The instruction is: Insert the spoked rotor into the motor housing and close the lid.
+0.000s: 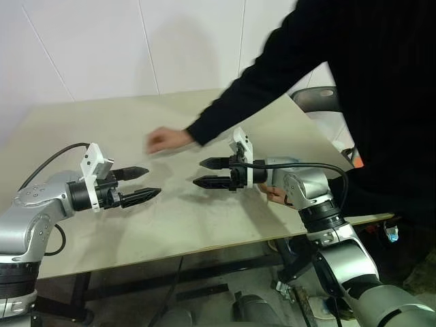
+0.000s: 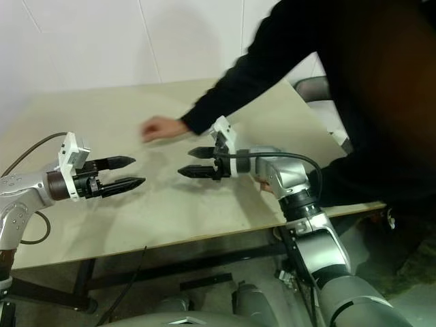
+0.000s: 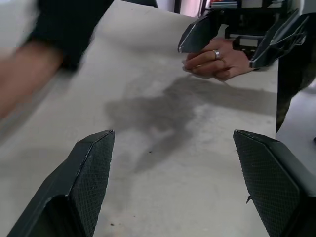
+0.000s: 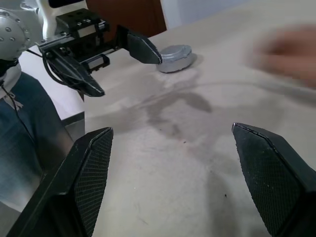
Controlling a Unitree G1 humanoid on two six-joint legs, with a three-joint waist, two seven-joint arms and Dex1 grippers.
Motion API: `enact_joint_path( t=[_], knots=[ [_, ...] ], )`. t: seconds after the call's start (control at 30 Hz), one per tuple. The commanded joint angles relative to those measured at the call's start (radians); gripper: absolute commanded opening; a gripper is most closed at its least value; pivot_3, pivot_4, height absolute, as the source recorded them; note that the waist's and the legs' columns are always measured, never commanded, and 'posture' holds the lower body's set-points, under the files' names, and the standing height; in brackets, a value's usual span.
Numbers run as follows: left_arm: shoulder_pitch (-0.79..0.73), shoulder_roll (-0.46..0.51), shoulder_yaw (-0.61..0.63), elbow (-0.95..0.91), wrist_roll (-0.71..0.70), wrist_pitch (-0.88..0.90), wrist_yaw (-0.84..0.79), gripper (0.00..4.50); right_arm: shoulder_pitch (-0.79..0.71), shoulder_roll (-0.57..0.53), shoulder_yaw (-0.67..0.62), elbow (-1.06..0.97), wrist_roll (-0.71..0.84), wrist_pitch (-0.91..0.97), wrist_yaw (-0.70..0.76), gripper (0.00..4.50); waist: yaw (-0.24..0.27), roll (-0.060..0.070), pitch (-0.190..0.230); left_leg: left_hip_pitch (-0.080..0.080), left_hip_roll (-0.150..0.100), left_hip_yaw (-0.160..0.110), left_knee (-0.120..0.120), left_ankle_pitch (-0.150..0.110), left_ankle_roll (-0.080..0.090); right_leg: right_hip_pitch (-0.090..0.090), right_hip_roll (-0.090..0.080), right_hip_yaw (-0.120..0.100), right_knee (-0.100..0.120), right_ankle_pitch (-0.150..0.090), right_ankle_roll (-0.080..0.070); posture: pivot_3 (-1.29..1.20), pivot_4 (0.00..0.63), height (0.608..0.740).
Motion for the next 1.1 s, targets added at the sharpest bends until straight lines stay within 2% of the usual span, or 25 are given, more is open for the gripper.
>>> enact_joint_path(
  t=[0.03, 1.1],
  knots=[
    [-0.03, 0.01, 0.043, -0.017, -0.019, -0.004, 0.016, 4.1, -0.017, 0.005, -0.015, -0.045, 0.029, 0.006, 0.01, 4.02, 0.0, 0.0, 0.0, 0.0, 0.0, 0.0, 0.0, 0.0, 0.0, 0.0, 0.0, 0.0, 0.0, 0.0, 0.0, 0.0, 0.0, 0.74],
    [-0.005, 0.009, 0.075, -0.037, -0.033, 0.008, 0.059, 4.1, -0.048, 0.054, -0.037, 0.051, 0.02, -0.04, -0.05, 4.02, 0.0, 0.0, 0.0, 0.0, 0.0, 0.0, 0.0, 0.0, 0.0, 0.0, 0.0, 0.0, 0.0, 0.0, 0.0, 0.0, 0.0, 0.74]
  ],
)
